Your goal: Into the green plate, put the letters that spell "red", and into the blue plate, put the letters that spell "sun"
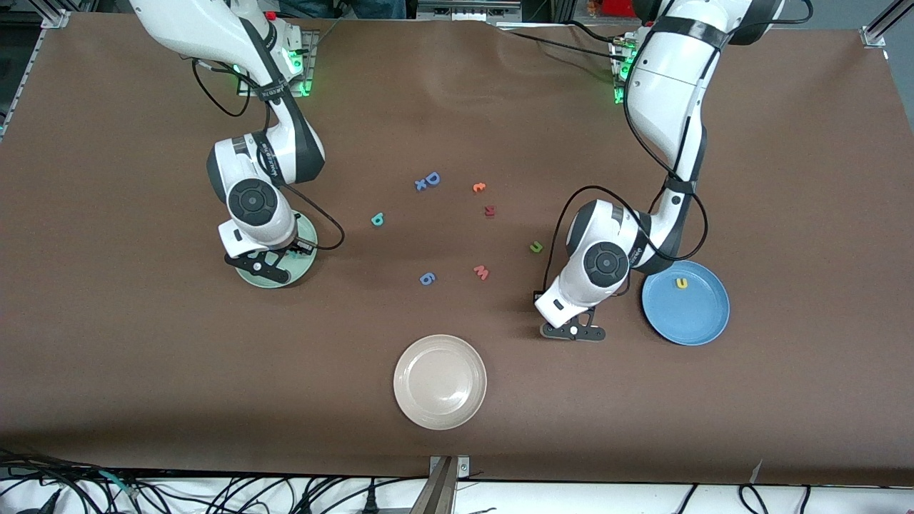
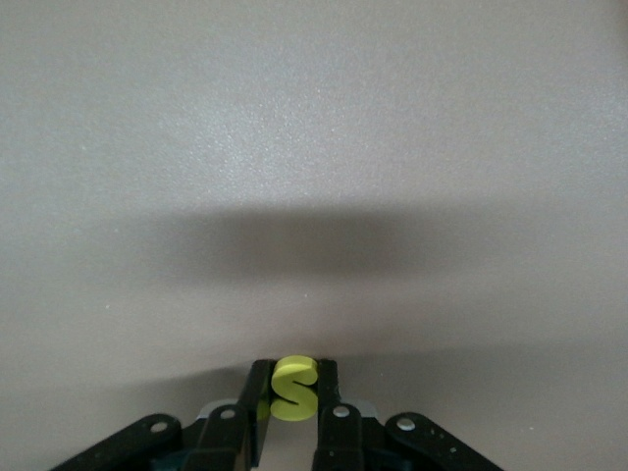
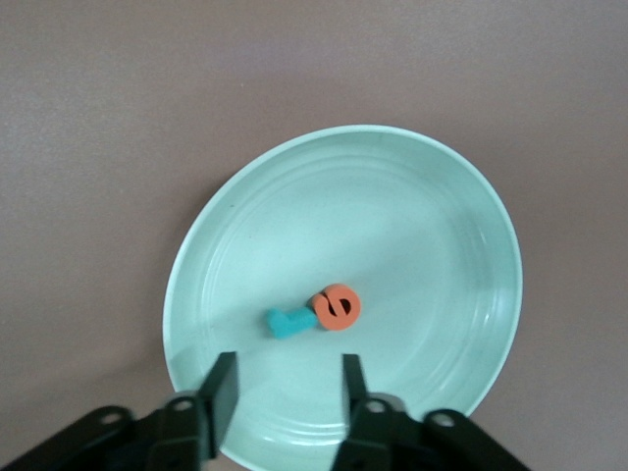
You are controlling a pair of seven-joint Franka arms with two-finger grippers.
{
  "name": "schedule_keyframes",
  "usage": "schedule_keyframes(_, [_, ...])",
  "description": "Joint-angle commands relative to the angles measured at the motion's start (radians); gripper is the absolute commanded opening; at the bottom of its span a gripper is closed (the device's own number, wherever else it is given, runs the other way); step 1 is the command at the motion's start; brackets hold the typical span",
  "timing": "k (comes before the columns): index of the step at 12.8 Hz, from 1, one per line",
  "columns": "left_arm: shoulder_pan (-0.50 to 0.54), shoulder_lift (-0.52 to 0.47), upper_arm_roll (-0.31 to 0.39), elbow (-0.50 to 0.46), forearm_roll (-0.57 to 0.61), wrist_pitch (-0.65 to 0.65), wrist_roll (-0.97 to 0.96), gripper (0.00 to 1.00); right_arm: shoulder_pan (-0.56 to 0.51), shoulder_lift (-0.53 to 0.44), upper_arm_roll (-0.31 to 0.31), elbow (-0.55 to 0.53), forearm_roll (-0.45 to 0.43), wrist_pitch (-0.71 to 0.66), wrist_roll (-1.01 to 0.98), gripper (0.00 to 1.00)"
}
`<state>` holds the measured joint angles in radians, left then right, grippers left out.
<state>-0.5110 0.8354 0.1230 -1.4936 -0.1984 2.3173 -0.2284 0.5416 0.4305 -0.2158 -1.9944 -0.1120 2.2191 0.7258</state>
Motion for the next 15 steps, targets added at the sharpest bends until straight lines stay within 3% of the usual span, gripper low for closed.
schedule_keyframes(1, [0.011,0.001,0.006,0.03,0.055,-0.016,-0.022,0.21,0.006,-0.018,0.036,0.0,0.027,-0.018,0.016,0.99])
schedule_keyframes(2, [0.038,-0.015,0.004,0.03,0.077,-0.025,-0.016,0.21,0.006,-0.019,0.045,0.0,0.031,-0.018,0.047,0.99])
schedule_keyframes(4, [0.103,-0.048,0.001,0.033,0.085,-0.099,0.053,0.2,0.009,-0.016,0.14,0.002,0.04,-0.01,0.2,0.98])
schedule_keyframes(6, [0.164,-0.088,0.001,0.033,0.083,-0.186,0.168,0.2,0.02,-0.004,0.191,0.0,0.04,0.02,0.325,0.97])
schedule_keyframes(9, [0.236,-0.101,0.006,0.029,0.085,-0.285,0.297,0.2,0.024,0.031,0.236,-0.006,0.041,0.108,0.485,0.9])
schedule_keyframes(13, [0.324,-0.105,0.006,0.026,0.134,-0.349,0.369,0.2,0.024,0.045,0.254,-0.098,0.043,0.315,0.656,0.89])
schedule_keyframes(15, [0.354,-0.104,0.004,0.018,0.135,-0.351,0.374,0.23,0.024,0.045,0.282,-0.118,0.043,0.347,0.698,0.89])
